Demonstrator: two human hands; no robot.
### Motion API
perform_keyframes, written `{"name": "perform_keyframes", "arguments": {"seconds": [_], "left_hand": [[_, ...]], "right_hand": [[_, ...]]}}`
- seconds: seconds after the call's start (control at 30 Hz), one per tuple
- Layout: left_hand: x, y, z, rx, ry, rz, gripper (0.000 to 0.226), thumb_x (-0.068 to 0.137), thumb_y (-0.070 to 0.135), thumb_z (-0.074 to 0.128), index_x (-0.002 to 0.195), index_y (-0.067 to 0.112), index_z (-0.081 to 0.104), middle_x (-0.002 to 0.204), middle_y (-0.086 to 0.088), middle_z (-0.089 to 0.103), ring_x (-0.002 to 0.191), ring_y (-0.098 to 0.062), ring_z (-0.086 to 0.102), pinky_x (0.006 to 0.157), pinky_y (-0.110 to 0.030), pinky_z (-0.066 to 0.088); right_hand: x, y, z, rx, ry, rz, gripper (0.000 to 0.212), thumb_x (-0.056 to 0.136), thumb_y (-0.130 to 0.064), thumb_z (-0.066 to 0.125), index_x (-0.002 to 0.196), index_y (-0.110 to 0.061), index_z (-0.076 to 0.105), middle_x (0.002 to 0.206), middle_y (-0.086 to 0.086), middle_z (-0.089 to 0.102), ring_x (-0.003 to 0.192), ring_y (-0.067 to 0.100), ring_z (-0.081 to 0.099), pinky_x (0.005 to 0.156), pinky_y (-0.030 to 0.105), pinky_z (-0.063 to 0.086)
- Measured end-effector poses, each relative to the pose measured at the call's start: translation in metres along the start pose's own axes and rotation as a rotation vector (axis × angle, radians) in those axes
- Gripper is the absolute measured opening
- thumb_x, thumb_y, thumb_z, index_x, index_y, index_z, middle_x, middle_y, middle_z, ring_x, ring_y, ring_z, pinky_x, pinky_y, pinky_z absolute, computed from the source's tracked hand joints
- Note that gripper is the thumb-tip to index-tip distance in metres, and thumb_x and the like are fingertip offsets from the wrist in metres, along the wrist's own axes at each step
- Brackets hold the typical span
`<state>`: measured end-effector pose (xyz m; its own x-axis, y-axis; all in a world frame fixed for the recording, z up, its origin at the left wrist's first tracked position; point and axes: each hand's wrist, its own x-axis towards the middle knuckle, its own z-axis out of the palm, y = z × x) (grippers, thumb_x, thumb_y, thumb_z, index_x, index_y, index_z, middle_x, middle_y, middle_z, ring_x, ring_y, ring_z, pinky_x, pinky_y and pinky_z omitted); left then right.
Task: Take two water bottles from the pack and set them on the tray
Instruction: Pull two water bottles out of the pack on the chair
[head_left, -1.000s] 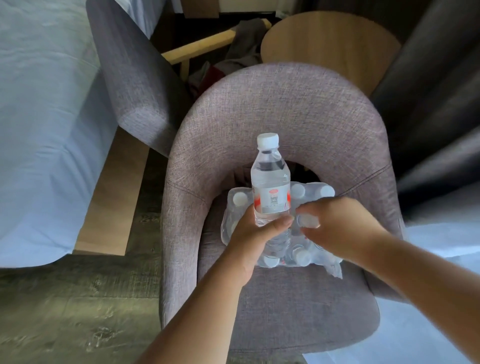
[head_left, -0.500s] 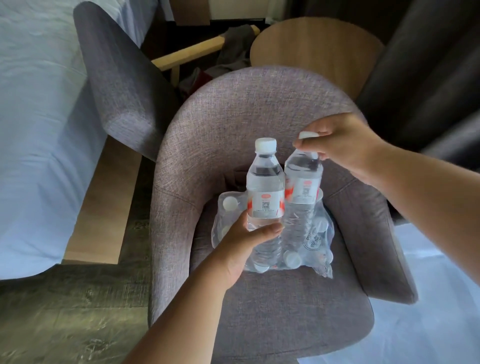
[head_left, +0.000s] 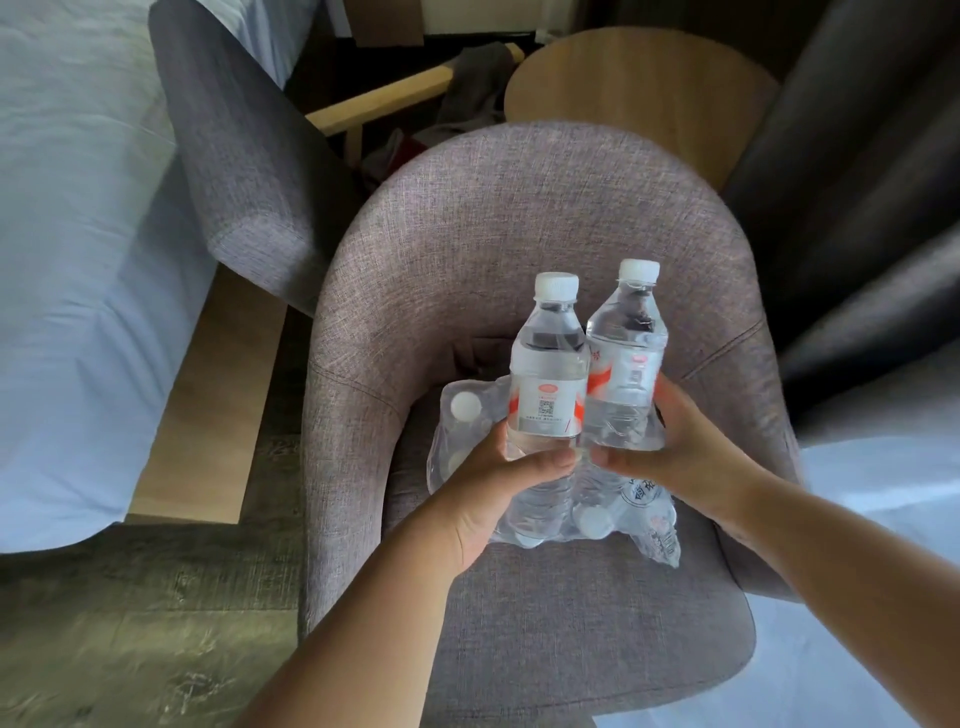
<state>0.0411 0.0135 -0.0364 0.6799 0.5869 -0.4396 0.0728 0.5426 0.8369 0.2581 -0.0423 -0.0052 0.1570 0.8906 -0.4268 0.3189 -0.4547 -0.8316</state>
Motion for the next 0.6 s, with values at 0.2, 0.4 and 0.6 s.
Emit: {"name": "perform_keyframes", "arguments": {"seconds": [0.2, 0.4, 0.6], "left_hand": [[0.001, 0.0, 0.0, 0.008, 0.0, 0.021, 0.058, 0.086, 0.034, 0.077, 0.141, 0.029, 0.058, 0.136, 0.001, 0.07, 0.13, -0.019, 0.062, 0.117, -0.051, 0.035], [0.0, 0.003, 0.001, -0.022, 0.037, -0.006, 0.056, 0.078, 0.041, 0.082, 0.132, 0.034, 0.065, 0.129, 0.002, 0.075, 0.124, -0.018, 0.066, 0.116, -0.049, 0.037], [-0.019, 0.019, 0.019, -0.126, 0.102, 0.058, 0.051, 0.08, 0.038, 0.083, 0.129, 0.03, 0.068, 0.126, -0.003, 0.076, 0.124, -0.026, 0.066, 0.117, -0.057, 0.036]], "right_hand": [[0.011, -0.008, 0.007, 0.027, 0.019, 0.054, 0.072, 0.067, -0.027, 0.096, 0.129, -0.041, 0.061, 0.139, -0.002, 0.06, 0.136, 0.025, 0.051, 0.113, 0.055, 0.041], [-0.003, -0.021, 0.015, -0.214, 0.317, -0.026, 0.063, 0.064, -0.043, 0.093, 0.114, -0.029, 0.058, 0.124, -0.003, 0.066, 0.13, 0.024, 0.056, 0.106, 0.051, 0.05], [-0.023, -0.039, 0.017, -0.232, 0.388, -0.052, 0.068, 0.067, -0.039, 0.094, 0.121, -0.019, 0.057, 0.102, -0.008, 0.073, 0.095, 0.013, 0.071, 0.074, 0.028, 0.059]]}}
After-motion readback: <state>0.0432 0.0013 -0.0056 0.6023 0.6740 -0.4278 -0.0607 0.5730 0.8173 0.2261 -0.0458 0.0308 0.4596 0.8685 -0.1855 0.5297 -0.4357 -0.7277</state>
